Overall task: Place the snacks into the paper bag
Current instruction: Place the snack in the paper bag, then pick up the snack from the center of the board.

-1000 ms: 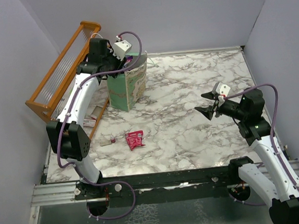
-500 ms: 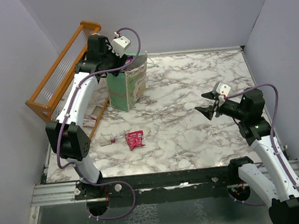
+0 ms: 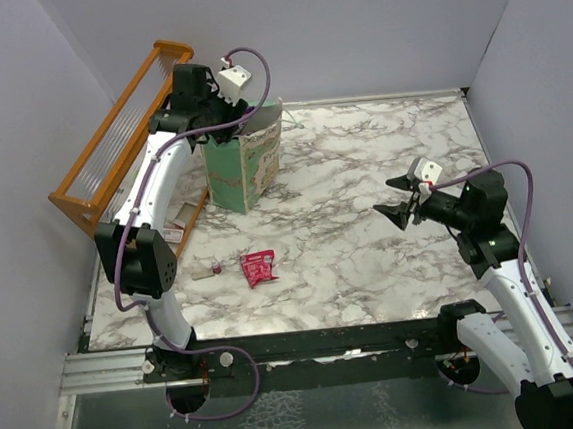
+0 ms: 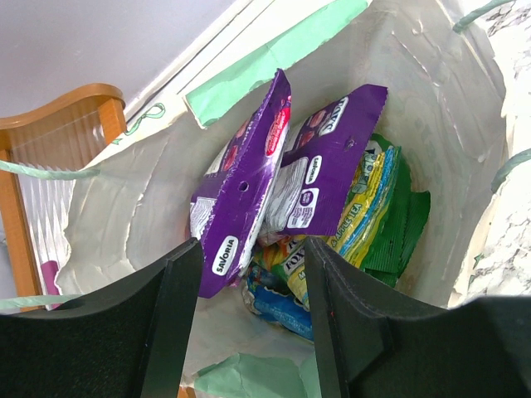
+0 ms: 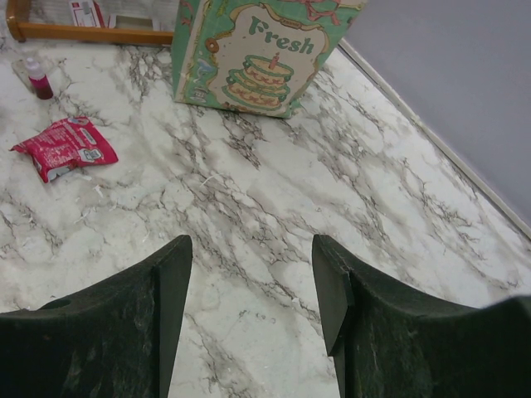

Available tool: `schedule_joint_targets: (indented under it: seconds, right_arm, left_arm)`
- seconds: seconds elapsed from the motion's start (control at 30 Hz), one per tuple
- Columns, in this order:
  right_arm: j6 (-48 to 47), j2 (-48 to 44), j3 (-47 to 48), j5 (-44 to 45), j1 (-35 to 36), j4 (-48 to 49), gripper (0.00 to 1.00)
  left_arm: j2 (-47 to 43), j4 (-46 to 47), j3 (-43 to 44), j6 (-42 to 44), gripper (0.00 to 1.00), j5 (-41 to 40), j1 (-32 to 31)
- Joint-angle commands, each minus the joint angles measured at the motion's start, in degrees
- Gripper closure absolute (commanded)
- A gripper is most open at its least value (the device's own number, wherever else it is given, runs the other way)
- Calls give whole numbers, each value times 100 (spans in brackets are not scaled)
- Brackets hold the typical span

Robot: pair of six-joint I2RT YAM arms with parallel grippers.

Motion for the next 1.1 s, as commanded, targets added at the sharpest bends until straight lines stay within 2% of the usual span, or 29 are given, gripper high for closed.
schedule_joint_targets:
  seconds: [0.0, 0.2, 0.3, 0.5, 0.57, 0.6, 0.67, 0.87, 1.07]
  right_arm:
    - [-73, -30, -45, -141, -29, 115, 40]
    - [-50, -6, -40, -150, -29, 115, 37]
    - [-12, 17, -19, -107, -29, 119, 36]
    - [107, 156, 16, 122, -29, 162, 29]
    - [147, 191, 21, 296, -29, 199, 23]
    - [184, 221, 32, 419, -29, 216, 16]
    - [241, 279, 62, 698, -31, 247, 0]
    - [339, 299, 70, 1191, -36, 345, 1]
    - [361, 285, 32, 1399, -38, 430, 1]
  left_arm:
    - [-357, 110, 66, -137, 45, 131, 25]
    - [-1150, 618, -483, -225, 43, -104, 25]
    - [-1601, 988, -947, -324, 38, -161, 25]
    - [-2687, 1633, -2009, -718, 16, -221, 25]
    - [-3025, 1719, -2278, -873, 4, -176, 25]
    - [-3188, 1739, -2421, -949, 1, -146, 25]
    - [-3452, 1686, -2653, -1045, 1, 18, 25]
    - [-3896, 1155, -3318, -1068, 1, 600, 25]
    - [-4560, 924, -4403, -494, 1, 1552, 25]
